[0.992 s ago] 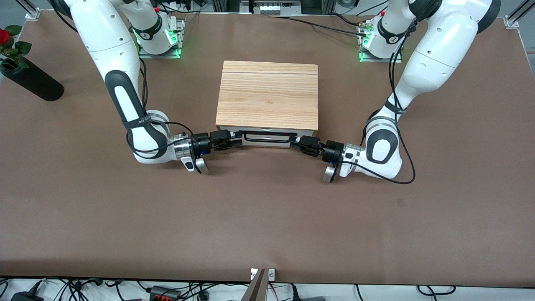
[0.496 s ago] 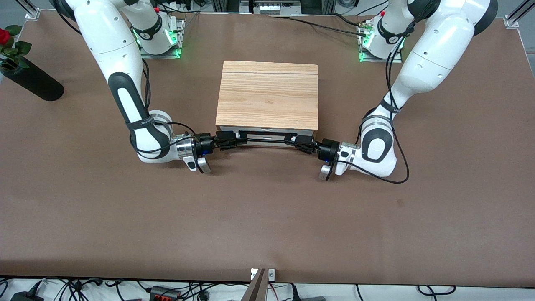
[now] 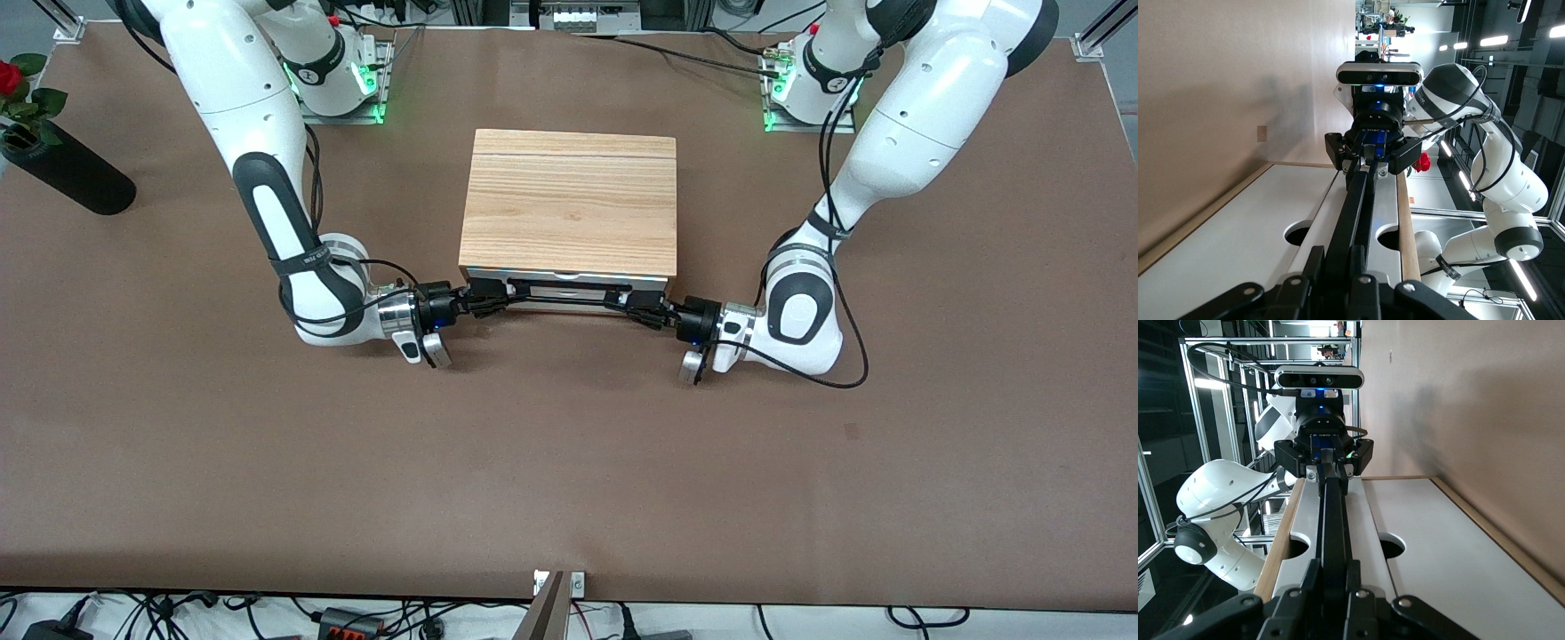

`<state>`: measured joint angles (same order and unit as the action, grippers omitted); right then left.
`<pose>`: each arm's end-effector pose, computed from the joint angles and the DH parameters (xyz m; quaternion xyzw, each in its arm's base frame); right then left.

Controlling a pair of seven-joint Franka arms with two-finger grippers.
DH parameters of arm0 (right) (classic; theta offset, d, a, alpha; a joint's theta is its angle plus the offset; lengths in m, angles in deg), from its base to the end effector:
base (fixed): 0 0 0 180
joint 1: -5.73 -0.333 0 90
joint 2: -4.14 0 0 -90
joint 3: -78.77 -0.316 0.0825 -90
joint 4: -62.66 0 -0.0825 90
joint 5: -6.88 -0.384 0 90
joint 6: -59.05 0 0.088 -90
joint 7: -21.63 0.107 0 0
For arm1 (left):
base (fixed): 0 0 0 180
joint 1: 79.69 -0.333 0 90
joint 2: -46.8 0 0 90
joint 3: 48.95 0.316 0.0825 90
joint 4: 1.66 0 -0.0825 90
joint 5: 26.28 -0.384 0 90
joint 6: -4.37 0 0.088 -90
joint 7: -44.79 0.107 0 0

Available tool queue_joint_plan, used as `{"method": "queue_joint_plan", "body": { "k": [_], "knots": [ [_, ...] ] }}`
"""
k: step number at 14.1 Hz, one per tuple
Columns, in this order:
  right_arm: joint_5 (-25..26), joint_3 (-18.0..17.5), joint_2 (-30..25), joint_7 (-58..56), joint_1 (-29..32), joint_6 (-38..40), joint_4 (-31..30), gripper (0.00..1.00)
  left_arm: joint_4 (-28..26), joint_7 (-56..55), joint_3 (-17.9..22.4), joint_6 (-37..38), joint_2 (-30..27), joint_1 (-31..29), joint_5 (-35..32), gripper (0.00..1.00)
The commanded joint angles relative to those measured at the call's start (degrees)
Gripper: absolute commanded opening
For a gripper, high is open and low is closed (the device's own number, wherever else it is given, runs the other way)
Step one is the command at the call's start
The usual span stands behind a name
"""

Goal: Pull top drawer with both arms simultaneously
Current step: 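Close the left gripper and the right gripper on the black handle, then pull the handle outward with both grippers, sliding the drawer open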

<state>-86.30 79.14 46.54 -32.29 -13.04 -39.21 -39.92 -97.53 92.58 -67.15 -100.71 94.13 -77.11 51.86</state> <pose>0.5634 0.2859 0.1622 -0.7355 -0.0657 0.0710 0.6706 0.5901 -0.2838 0.1678 0.7377 -0.0805 -0.1004 0.6627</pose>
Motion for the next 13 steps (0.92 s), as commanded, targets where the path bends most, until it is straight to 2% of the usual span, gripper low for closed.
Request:
{"method": "queue_joint_plan", "body": {
  "k": [1,7,13],
  "knots": [
    [-0.86,0.24,-0.3,-1.28,-0.48,-0.79,-0.34,0.19,1.63,-0.15,-0.69,-2.5,0.39,0.06,1.66,0.16],
    [-0.95,0.24,0.66,-1.19,-0.39,-1.67,1.84,0.18,3.57,-0.24,-0.78,-2.58,1.27,0.15,1.31,0.15],
    [-0.6,0.86,9.09,-0.23,0.92,-1.85,13.08,0.18,9.81,-0.33,-0.69,-3.98,5.05,0.15,0.87,0.15]
  ]
}}
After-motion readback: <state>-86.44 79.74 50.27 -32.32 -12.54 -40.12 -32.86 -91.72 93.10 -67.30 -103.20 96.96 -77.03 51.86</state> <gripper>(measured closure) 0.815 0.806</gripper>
